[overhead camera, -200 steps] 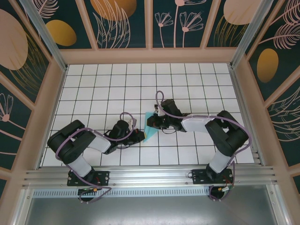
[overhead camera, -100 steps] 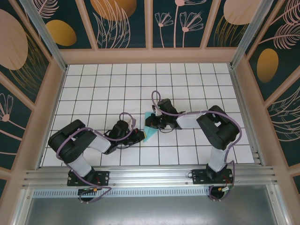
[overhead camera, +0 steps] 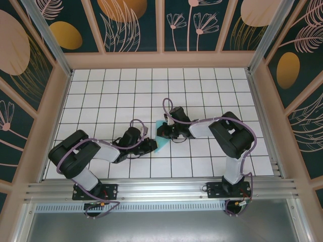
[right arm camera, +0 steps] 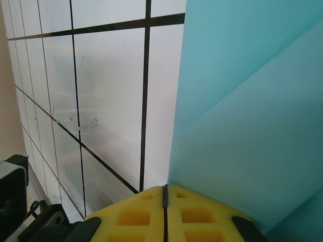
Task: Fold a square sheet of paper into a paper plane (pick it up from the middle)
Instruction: Fourth fold the wing at the center of the table.
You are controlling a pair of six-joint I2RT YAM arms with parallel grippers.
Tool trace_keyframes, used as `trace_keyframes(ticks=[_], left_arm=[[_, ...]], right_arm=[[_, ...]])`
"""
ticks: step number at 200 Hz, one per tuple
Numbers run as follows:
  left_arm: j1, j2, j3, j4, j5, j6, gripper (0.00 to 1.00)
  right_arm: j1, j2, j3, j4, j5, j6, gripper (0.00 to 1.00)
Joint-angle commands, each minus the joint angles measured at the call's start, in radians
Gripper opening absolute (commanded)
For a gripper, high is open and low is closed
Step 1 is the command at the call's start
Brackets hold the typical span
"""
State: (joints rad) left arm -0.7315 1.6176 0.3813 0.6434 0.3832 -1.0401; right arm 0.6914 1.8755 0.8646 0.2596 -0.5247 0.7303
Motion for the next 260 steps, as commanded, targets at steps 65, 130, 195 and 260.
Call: trace_keyframes(ticks=[65, 130, 195, 260], left_arm=[[-0.005, -0.009, -0.016, -0.135, -0.033, 0.041, 0.0], [-0.003, -0.25, -0.04, -0.286, -0.168, 0.048, 0.2], [-0.004, -0.285, 0.028, -0.247, -0.082, 0.064, 0.05], [-0.004, -0.085, 0.136, -0.168, 0.067, 0.114, 0.01]], right_arm=[[-0.009, 0.033, 0.013, 0.009, 0.002, -0.032, 0.1], [-0.012, 0.056, 0.019, -0.034, 0.009, -0.053, 0.1], [-0.012, 0.05, 0.015, -0.026, 0.003, -0.047, 0.1], [-0.012, 0.054, 0.017, -0.021, -0.001, -0.042, 0.1]])
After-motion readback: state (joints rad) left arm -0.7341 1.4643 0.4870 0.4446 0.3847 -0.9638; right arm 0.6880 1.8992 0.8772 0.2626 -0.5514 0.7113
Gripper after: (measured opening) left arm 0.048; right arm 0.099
